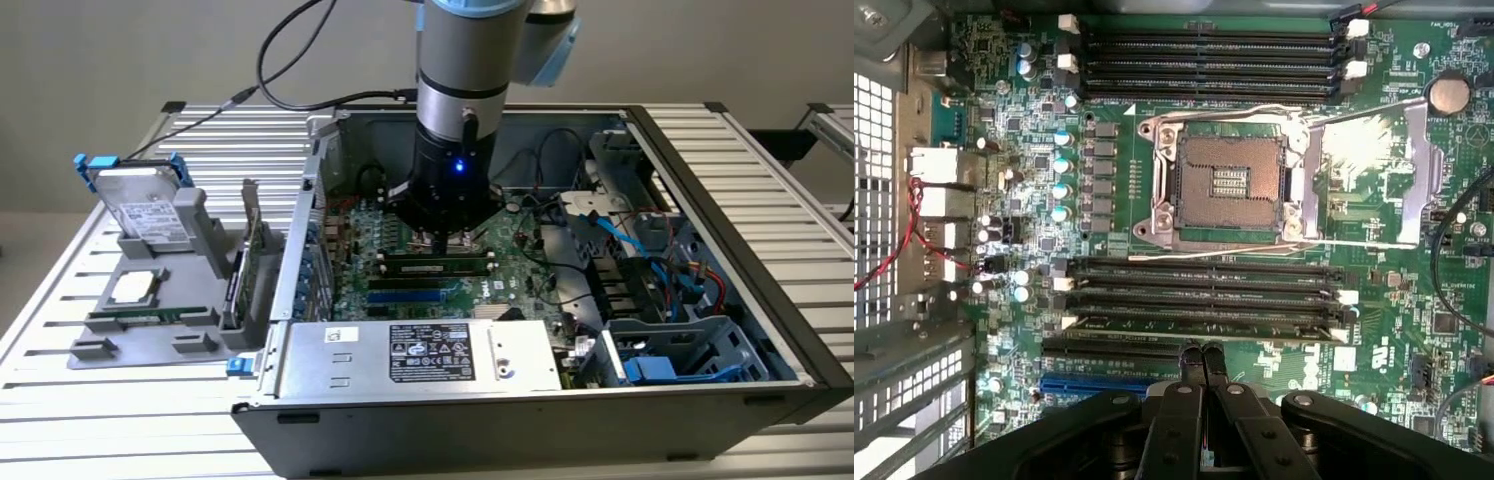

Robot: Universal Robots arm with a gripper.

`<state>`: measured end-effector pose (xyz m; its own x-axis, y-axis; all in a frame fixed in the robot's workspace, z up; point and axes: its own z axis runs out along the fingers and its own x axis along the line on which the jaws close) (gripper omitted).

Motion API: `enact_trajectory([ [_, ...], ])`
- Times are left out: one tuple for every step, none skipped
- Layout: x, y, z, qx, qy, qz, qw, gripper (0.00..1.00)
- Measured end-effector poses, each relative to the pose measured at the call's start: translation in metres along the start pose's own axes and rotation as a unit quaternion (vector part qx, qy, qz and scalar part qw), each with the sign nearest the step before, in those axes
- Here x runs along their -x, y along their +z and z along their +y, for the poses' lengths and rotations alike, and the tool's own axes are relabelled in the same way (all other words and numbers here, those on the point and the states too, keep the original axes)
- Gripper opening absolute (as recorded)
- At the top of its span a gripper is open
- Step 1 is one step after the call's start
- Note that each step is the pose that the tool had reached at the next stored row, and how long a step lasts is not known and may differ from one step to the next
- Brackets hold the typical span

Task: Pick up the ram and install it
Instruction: 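Press down the ram until it locks into place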

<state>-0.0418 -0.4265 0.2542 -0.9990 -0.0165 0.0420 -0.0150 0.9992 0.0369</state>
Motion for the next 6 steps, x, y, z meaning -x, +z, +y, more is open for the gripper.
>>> enact_trajectory([
  [0.0001,0.0001,0.0000,0.0001,0.000,-0.0005,1.0000,0.10],
  [0.0001,0.0001,0.0000,0.0001,0.000,-0.0006,1.0000,0.10],
  [0.0000,0.0000,0.0000,0.0000,0.000,-0.0006,1.0000,0.10],
  [0.0000,0.0000,0.0000,0.0000,0.000,-0.0006,1.0000,0.10],
  [0.0000,0.0000,0.0000,0.0000,0.000,-0.0006,1.0000,0.10],
  [0.0000,0.0000,0.0000,0.0001,0.000,-0.0006,1.0000,0.10],
])
